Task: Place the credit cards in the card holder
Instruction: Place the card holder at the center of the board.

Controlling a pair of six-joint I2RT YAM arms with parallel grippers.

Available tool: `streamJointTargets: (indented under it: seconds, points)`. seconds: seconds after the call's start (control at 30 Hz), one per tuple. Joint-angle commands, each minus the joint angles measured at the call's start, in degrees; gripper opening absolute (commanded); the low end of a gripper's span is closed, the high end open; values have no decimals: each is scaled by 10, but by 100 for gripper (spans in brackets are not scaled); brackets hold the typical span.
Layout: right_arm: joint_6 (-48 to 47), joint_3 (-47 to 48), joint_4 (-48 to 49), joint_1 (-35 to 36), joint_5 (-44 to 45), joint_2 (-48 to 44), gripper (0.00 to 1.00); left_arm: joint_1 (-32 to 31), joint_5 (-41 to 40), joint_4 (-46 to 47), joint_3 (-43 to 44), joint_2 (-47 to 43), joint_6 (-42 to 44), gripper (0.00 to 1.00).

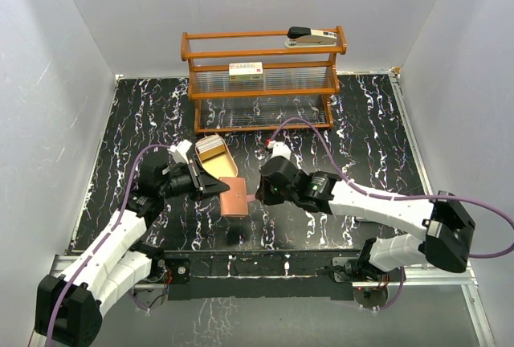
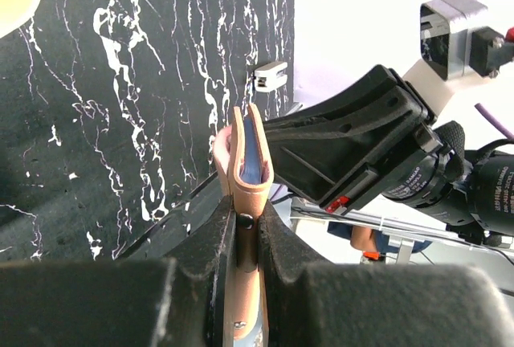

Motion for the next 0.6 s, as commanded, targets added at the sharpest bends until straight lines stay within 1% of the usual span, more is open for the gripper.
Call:
streamJointTargets:
  seconds: [0.0, 0.1, 0.17, 0.3, 0.37, 0.47, 0.57]
  points:
    - [-13, -55, 56, -1, -5, -62, 0, 2, 22, -12, -16, 20, 7, 0]
    - [-5, -98, 71, -1, -10, -90, 0, 2, 13, -14, -37, 48, -11, 2]
    - [-1, -125, 79, -2, -8, -103, 0, 2, 14, -1, -51, 59, -22, 5]
    - [-2, -172, 100, -1, -11, -117, 0, 1, -26, -25, -59, 64, -10, 17]
    - [2, -195, 113, -2, -4, -117, 0, 0, -45, -45, -60, 67, 2, 24]
    - [2, -233, 143, -1, 9, -111, 0, 1, -88, -96, -54, 65, 20, 38]
    - [1, -257, 161, -1, 12, -95, 0, 1, -137, -138, -50, 54, 36, 46]
